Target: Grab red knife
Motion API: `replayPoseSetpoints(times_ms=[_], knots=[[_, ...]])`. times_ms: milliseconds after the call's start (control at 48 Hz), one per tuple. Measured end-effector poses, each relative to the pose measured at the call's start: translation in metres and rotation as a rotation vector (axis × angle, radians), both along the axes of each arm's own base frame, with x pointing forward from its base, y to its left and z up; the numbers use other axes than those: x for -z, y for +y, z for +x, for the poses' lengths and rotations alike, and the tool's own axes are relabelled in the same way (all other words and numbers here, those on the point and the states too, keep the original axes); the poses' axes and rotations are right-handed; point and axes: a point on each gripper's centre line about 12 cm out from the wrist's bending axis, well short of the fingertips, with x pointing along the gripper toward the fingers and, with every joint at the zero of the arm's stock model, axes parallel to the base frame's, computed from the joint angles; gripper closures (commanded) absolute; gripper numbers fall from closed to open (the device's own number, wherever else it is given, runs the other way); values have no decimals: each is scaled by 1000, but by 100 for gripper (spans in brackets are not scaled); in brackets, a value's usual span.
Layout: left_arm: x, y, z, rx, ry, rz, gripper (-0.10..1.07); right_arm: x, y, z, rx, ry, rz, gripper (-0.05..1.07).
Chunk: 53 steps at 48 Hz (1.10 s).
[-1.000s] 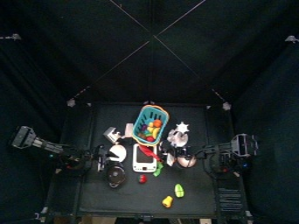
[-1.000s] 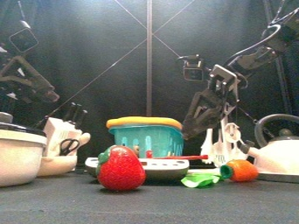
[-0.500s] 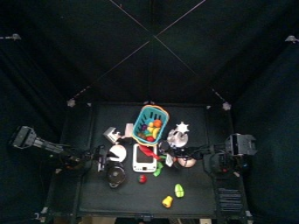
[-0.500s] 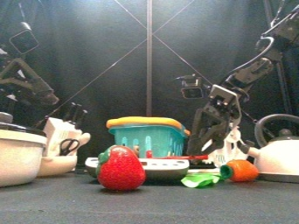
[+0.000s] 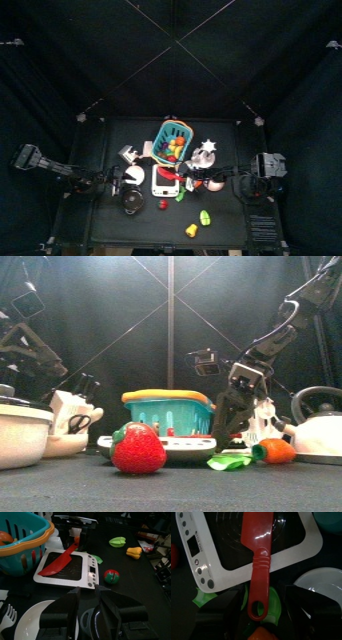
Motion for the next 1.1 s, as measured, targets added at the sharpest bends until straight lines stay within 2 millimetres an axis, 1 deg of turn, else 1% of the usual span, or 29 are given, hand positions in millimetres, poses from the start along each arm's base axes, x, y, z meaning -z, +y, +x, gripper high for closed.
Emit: replayPoseSetpoints(times_ms=[146, 250, 583, 667, 958, 1104], knots=[[0, 0, 0, 0, 0, 0, 25, 1, 2, 0, -12, 4, -6, 39], [0, 0, 0, 0, 0, 0, 25, 1, 6, 0, -36, 5, -17, 42], [0, 0, 0, -1, -1, -1, 25, -14, 19, 3, -106, -37, -49, 44], [0, 0, 0, -1, 0, -1, 25, -14, 20, 3, -107, -35, -49, 46], [0, 0, 0, -1, 0, -1, 25, -14, 20, 3, -108, -35, -48, 57], [0, 0, 0, -1, 0, -1, 25, -14, 20, 3, -111, -33, -51, 58]])
